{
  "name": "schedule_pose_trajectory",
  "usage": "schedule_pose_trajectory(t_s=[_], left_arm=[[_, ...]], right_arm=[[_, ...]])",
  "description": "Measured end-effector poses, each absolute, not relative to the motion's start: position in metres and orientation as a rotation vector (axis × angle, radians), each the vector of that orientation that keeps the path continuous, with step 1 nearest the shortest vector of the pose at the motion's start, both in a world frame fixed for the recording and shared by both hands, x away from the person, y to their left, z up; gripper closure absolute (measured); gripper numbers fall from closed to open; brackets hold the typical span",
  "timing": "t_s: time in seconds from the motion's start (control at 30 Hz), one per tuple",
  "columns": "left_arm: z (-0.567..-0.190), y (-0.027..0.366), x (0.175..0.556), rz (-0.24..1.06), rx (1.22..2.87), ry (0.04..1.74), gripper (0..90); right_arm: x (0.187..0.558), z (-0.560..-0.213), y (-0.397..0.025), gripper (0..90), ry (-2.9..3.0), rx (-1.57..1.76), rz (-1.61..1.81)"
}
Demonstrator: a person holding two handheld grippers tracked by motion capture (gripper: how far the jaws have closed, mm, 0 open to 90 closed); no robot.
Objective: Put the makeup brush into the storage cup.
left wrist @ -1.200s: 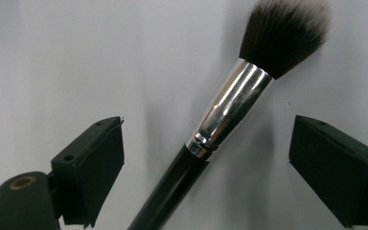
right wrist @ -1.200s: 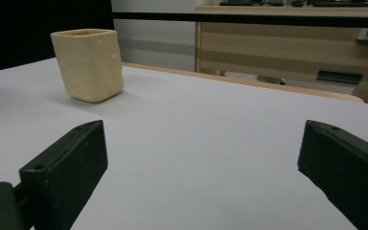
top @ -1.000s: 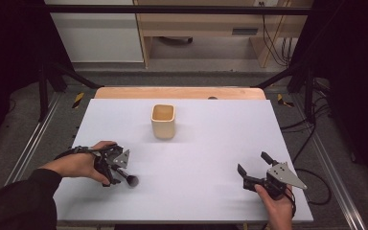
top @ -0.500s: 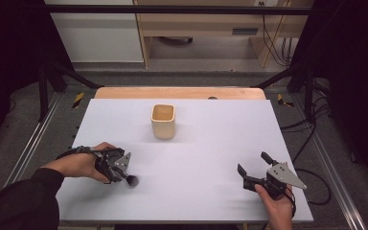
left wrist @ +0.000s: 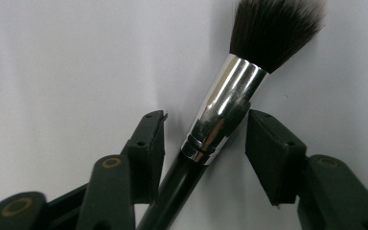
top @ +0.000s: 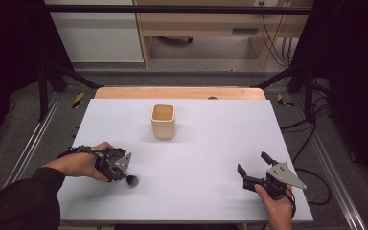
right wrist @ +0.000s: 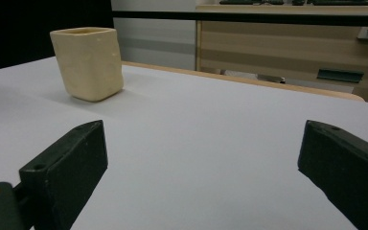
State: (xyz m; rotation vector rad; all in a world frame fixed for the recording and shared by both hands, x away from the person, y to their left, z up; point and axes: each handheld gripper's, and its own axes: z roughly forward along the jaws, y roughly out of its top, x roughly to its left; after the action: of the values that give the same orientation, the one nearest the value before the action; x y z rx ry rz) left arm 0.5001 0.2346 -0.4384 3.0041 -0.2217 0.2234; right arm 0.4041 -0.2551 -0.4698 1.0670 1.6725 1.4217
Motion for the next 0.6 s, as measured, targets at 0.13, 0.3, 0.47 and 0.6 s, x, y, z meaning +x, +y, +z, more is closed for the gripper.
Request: schedule_pose_trajectory(t_s=[0.13,0.3,0.47,0.6], left_arm=[[-0.4395,0.2351,0.5002,0.205,3.003,-0.209,50.7],[-0.4403,0.2354,0.5007,0.208,3.003,-0.225,51.7],[-0.4401,0.2365,0.5015,0.213,2.995,-0.234,53.7],[-0.4409,0.2372,0.5021,0.204,2.984,-0.237,55.6]], right_arm=[[0.4042,-0.4699,-0.2555,3.4,1.672,1.066,1.421],[0.4042,-0.4699,-0.2552,3.4,1.672,1.068,1.421],[0.4042,-0.4702,-0.2547,3.4,1.678,1.068,1.417],[0.4044,-0.4702,-0.2551,3.5,1.677,1.064,1.418]])
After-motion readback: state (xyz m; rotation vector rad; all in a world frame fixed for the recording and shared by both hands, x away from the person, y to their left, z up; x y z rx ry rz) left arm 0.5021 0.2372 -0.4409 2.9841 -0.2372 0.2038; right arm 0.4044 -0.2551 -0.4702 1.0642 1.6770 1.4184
